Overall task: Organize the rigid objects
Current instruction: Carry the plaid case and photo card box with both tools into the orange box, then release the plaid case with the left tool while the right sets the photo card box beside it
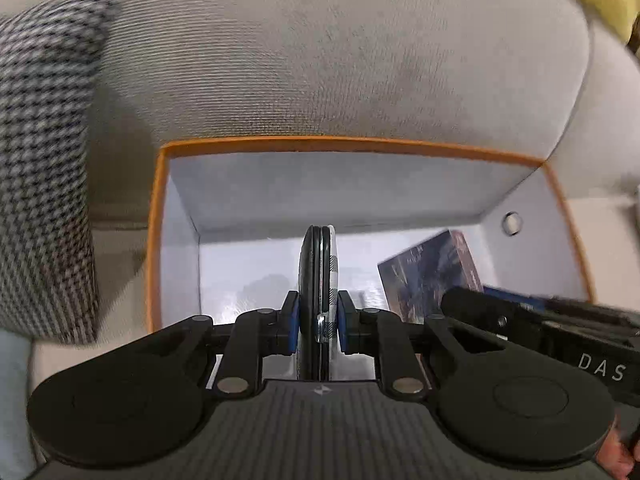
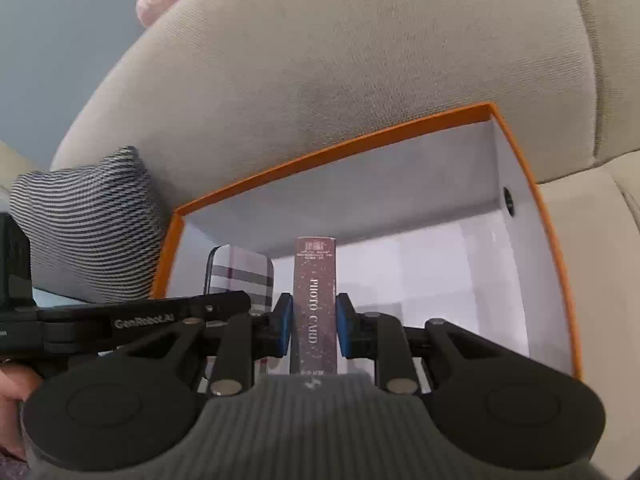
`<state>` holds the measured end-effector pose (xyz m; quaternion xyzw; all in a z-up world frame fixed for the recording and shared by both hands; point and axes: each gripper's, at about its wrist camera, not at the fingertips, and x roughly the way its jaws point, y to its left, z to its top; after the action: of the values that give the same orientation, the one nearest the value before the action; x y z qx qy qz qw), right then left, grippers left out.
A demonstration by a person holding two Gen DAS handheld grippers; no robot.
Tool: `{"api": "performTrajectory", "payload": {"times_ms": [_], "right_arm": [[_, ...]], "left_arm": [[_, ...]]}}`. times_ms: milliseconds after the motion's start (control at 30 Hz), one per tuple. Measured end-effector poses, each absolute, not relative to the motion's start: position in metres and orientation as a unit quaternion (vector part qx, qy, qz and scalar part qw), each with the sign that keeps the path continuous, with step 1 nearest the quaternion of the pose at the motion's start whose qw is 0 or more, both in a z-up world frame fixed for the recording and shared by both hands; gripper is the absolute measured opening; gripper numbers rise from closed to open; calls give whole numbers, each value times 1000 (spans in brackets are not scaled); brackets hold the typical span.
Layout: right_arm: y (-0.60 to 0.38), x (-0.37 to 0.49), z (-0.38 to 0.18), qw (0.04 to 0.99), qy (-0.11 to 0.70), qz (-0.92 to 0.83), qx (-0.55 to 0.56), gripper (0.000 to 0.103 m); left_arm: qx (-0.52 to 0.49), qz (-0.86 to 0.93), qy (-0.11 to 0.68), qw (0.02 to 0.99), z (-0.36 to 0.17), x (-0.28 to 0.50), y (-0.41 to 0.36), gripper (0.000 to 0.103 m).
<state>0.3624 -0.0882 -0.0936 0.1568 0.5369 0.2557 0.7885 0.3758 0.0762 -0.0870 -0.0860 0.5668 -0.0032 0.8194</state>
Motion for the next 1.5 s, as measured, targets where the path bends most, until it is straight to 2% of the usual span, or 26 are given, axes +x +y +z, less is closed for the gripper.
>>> {"api": "performTrajectory", "payload": {"times_ms": [400, 533, 667, 1067, 1133, 1200, 1233, 1367, 1500], "right_arm": [[-71, 385, -126, 780, 560, 242, 140, 23], [-63, 383, -129, 775, 565, 247, 136, 23], [-55, 384, -127, 773, 566, 252, 135, 23], [-34, 380, -119, 776, 568, 252, 106, 23], [-29, 381, -119, 775, 571, 251, 102, 23], [-21, 381, -121, 775, 574, 246, 95, 24], [-17, 382, -122, 776, 575, 243, 91, 24], [-3, 387, -125, 781, 573, 235, 81, 23], [12, 389, -128, 784, 566, 240, 83, 23]], "left_arm": [[-49, 8, 590, 806, -115, 410, 65, 21], [-8, 36, 591, 806, -111, 413, 61, 30], [15, 41, 581, 813, -101, 408, 63, 30], [-27, 47, 494, 868, -31, 358, 94, 30], [-33, 56, 483, 873, -21, 350, 101, 34], [-36, 68, 483, 872, -20, 344, 110, 44], [-39, 73, 486, 870, -20, 342, 114, 44], [-62, 71, 509, 856, -33, 342, 136, 43], [-87, 64, 519, 848, -42, 332, 144, 30]]}}
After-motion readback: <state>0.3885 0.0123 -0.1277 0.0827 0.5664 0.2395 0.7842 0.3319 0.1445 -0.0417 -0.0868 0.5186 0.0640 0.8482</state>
